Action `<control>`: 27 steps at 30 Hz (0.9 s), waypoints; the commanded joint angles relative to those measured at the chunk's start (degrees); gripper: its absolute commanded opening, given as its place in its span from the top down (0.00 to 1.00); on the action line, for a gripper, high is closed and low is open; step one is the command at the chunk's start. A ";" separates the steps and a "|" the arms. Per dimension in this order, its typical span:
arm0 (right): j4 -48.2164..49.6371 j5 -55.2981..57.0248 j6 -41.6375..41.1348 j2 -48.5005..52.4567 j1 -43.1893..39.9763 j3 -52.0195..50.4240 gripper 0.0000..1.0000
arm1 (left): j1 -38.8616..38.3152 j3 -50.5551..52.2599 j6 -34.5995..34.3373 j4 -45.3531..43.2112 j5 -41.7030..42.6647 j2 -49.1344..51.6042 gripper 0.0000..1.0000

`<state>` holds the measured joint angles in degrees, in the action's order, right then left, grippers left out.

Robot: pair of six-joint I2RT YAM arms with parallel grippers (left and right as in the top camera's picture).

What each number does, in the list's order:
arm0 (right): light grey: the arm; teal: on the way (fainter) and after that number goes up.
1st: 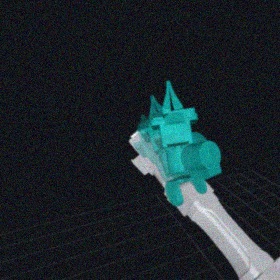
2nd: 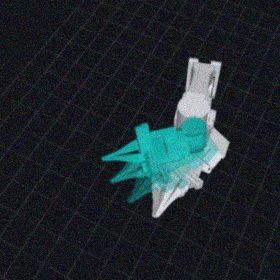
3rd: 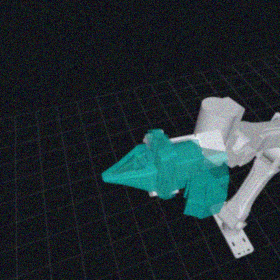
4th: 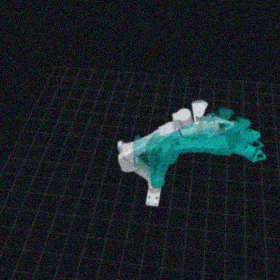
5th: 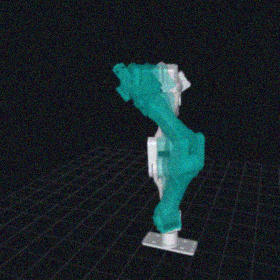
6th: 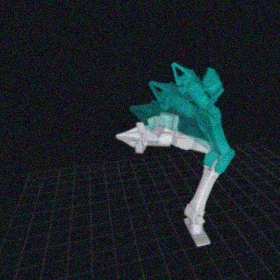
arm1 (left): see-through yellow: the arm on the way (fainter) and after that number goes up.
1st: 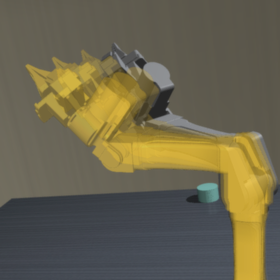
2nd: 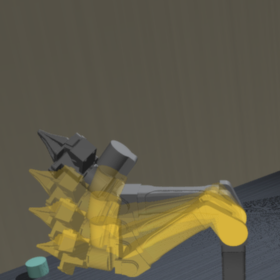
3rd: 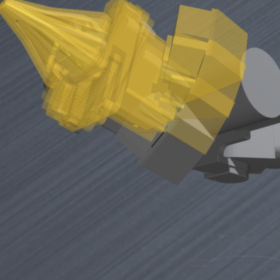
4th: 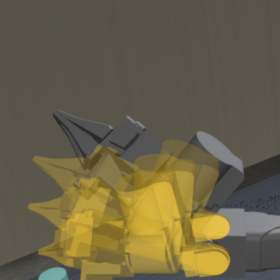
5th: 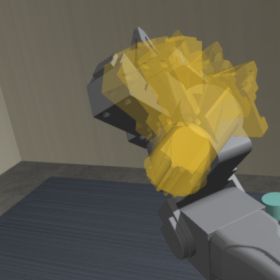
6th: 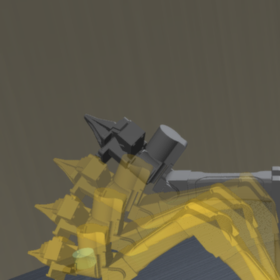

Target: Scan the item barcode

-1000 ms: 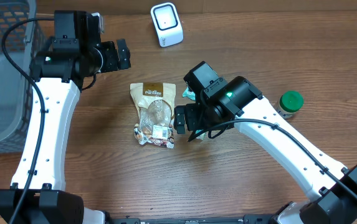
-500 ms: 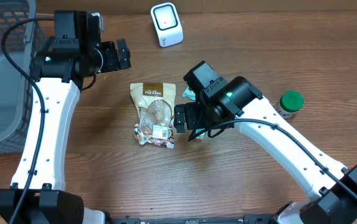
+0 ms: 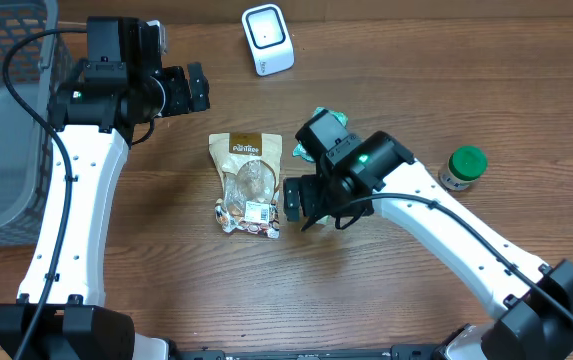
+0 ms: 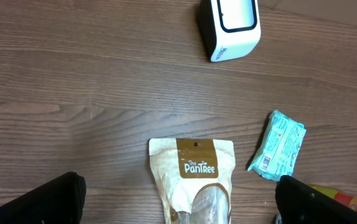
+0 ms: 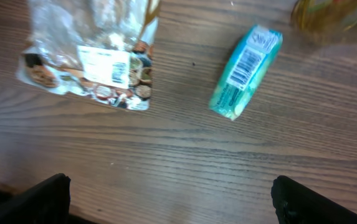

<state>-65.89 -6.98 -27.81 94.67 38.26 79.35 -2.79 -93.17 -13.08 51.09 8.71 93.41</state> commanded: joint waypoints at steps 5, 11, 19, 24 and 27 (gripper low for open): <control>4.44 0.94 -0.72 -0.26 0.04 -4.74 0.00 | -0.24 -0.72 1.31 -0.09 -0.33 0.02 0.00; 6.88 0.94 -0.72 -0.26 0.04 -6.40 0.00 | -0.24 -0.72 1.33 -0.09 -0.33 0.02 0.00; 8.76 0.96 -0.70 -0.26 0.04 -6.43 0.00 | -0.24 -0.72 1.31 -0.09 -0.33 0.02 0.00; 9.94 0.98 -0.70 -0.26 0.04 -6.43 0.00 | -0.24 -0.72 1.31 -0.09 -0.33 0.02 0.00; 10.36 0.98 -0.72 -0.26 0.04 -6.45 0.00 | -0.24 -0.72 1.33 -0.09 -0.33 0.02 0.01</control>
<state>-56.05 -6.59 -28.29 94.67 38.24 73.36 -2.79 -93.17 -13.08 51.09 8.71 93.41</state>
